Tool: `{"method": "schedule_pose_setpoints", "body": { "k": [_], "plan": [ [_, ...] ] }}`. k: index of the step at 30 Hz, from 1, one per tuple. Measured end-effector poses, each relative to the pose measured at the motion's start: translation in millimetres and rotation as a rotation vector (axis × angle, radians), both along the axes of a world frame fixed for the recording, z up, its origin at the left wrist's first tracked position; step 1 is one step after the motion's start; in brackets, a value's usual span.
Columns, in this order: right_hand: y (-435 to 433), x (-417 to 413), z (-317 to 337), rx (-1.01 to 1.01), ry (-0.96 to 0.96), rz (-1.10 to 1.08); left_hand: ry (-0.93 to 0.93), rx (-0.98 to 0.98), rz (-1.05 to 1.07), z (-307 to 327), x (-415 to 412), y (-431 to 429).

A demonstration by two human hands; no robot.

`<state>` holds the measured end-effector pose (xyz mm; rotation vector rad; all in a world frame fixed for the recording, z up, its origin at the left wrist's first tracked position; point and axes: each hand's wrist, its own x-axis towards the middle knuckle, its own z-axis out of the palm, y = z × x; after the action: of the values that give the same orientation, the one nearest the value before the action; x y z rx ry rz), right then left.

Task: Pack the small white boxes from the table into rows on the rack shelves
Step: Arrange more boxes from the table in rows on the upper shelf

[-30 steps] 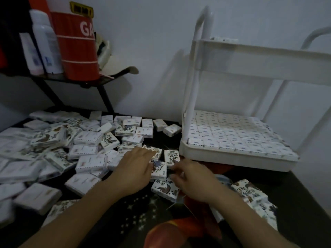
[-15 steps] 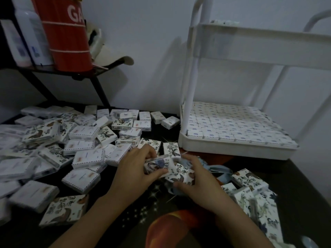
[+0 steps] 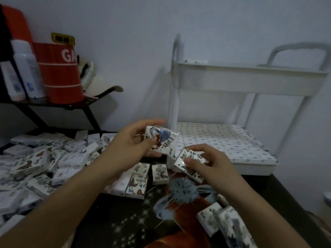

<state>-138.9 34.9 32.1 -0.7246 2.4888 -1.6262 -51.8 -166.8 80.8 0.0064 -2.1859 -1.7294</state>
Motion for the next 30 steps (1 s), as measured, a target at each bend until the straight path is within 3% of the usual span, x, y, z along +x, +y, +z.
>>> {"method": "schedule_pose_setpoints", "body": {
  "k": [6,11,16,21,26,30],
  "plan": [
    [29.6,-20.5,73.0,-0.056,0.093,-0.016,0.101,-0.217,-0.12,87.2,-22.6,19.4],
    [49.3,-37.6,122.5,-0.09,0.16,-0.027,0.229,-0.361,-0.059,161.7,-58.8,32.3],
    [53.5,-58.3,156.2,-0.11,0.252,-0.043,0.253,-0.637,0.066,219.5,-98.2,38.8],
    [50.6,-84.8,199.4,-0.214,0.338,-0.033,0.359,-1.101,0.337,260.2,-134.4,33.3],
    [31.6,-128.6,235.1,-0.261,0.427,-0.115,0.28,-1.118,0.202,282.1,-173.4,23.1],
    [11.8,-164.8,246.7,-0.249,0.461,-0.21,0.269,-1.28,0.243,278.4,-198.5,20.6]
  ]
}}
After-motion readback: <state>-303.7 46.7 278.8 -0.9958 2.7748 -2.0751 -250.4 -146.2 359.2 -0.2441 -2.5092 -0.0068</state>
